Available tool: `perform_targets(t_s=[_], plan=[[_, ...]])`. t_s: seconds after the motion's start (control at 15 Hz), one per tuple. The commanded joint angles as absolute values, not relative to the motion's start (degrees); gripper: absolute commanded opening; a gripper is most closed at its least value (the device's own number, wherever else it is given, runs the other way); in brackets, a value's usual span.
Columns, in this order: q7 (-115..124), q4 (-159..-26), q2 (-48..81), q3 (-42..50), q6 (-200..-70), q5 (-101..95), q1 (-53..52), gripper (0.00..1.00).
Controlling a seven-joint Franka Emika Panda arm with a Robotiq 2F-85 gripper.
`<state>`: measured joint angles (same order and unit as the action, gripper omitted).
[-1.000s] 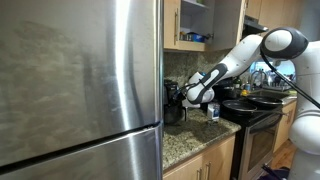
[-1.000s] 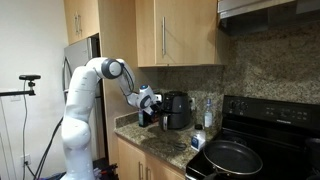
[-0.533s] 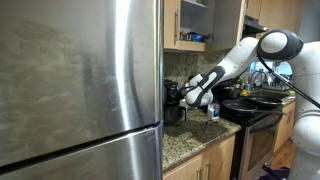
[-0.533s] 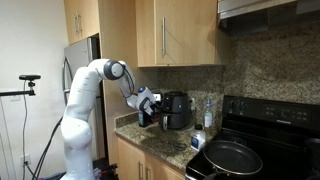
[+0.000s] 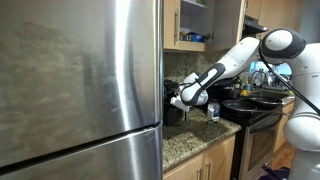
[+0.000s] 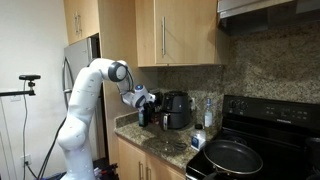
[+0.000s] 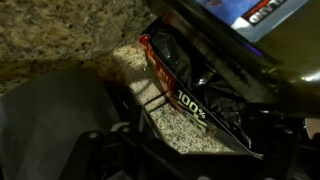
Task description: Close the air fryer
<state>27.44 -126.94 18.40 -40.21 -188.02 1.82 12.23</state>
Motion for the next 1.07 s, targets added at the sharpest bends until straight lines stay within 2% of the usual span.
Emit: perform_targets(t_s=[0.0, 0.2, 0.47, 0.53, 0.8, 0.87, 1.0], plan=[[27.43, -126.95, 18.40, -39.97, -188.02, 1.82, 12.09, 1.00], [27.88, -127.55, 11.61, -30.83, -175.36, 9.94, 4.08, 1.00], [47.67, -127.10, 7.58, -18.88, -162.19, -4.75, -3.74, 1.00], [40.78, -126.72, 10.27, -24.19, -167.12, -0.02, 0.27, 1.00], [42.52, -126.75, 9.64, -23.38, -166.30, -1.09, -0.59, 1.00], [47.92, -125.69, 8.22, -22.05, -158.72, -1.89, -1.74, 1.00], [57.31, -125.01, 7.37, -19.59, -153.28, -7.34, -3.37, 1.00]])
